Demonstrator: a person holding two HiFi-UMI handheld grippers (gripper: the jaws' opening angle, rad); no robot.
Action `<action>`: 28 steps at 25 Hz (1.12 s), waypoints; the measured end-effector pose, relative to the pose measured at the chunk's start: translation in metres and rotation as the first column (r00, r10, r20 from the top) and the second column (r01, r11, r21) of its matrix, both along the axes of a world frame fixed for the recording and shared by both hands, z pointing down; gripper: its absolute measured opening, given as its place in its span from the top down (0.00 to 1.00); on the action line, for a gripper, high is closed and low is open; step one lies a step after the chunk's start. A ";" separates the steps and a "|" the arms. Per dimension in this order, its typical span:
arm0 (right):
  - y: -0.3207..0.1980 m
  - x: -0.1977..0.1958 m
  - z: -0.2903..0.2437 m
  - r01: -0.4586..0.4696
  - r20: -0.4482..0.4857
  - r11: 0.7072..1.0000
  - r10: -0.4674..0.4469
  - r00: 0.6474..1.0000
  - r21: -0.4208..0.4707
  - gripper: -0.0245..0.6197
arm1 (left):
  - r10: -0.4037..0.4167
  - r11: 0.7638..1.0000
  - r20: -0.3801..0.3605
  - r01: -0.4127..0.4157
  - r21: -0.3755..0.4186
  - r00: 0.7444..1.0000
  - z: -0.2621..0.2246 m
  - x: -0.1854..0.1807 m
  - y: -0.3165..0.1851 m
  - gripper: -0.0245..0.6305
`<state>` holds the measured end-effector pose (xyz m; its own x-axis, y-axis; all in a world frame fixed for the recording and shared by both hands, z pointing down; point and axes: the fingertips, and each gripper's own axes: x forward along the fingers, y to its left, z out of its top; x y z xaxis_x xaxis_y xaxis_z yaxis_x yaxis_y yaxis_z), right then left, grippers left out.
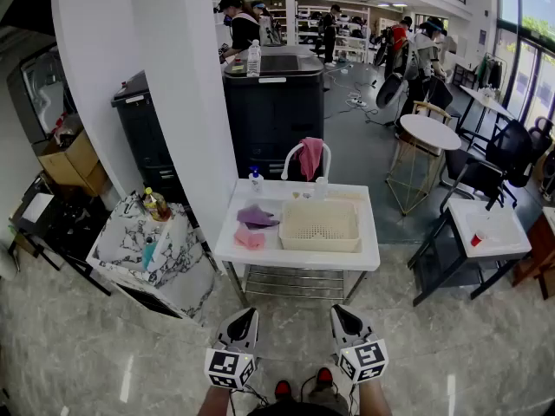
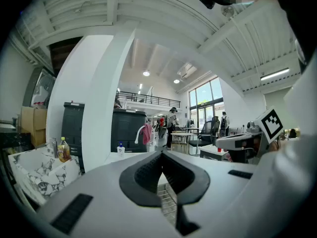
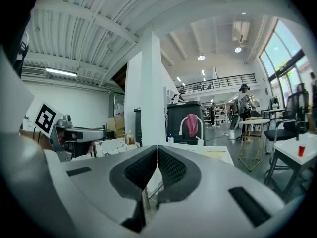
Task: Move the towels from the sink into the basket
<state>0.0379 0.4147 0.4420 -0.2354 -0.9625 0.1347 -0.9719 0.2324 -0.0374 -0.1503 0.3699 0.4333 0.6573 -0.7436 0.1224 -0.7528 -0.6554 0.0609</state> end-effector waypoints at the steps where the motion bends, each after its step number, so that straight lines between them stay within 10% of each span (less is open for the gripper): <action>1: 0.000 -0.001 0.000 0.003 -0.002 1.000 -0.003 1.000 -0.002 0.92 | 0.000 1.000 -0.001 0.000 0.000 1.000 -0.001 -0.001 0.000 0.96; 28: -0.064 -0.067 0.010 0.121 -0.010 0.992 -0.121 0.993 -0.040 0.91 | -0.098 0.995 0.020 0.098 0.021 0.995 0.004 -0.057 -0.041 0.96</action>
<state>-0.0296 0.3509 0.4517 -0.3476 -0.9211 0.1754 -0.9372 0.3468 -0.0366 -0.2077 0.3292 0.4368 0.5786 -0.8067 0.1201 -0.8144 -0.5794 0.0317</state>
